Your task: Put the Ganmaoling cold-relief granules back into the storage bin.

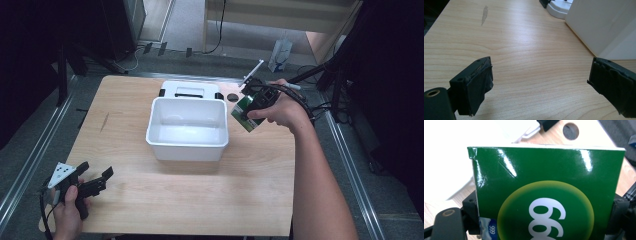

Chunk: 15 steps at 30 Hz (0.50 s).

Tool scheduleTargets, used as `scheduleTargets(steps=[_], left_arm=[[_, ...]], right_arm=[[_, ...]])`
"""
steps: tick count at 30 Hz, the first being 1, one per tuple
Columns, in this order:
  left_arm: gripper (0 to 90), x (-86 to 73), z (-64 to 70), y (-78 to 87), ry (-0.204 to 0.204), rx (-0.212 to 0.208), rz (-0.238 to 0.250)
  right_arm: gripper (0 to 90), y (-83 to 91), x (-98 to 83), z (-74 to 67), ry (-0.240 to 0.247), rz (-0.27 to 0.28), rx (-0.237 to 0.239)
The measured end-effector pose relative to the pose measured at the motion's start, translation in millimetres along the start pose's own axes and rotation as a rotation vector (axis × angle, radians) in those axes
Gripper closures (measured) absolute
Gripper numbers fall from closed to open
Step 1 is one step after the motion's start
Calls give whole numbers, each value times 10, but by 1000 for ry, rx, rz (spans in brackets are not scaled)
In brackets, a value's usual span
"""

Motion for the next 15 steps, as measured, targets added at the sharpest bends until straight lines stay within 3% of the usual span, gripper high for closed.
scheduleTargets(steps=[11,15], left_arm=[[58,0,1,1,-2,1,-2],[57,0,0,1,-2,1,-1]], right_arm=[[162,198,222,-198,77,41,1],[162,189,311,-358,140,46,20]])
Point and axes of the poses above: each handheld gripper's, and its own axes: y roughly backward along the jaws, x roughly out of its top, z roughly to its right, the point moved 8 cm from there along -y, roughly forward along the jaws, and after that the axes turned 10 degrees about -y, right-handed, at the moved point
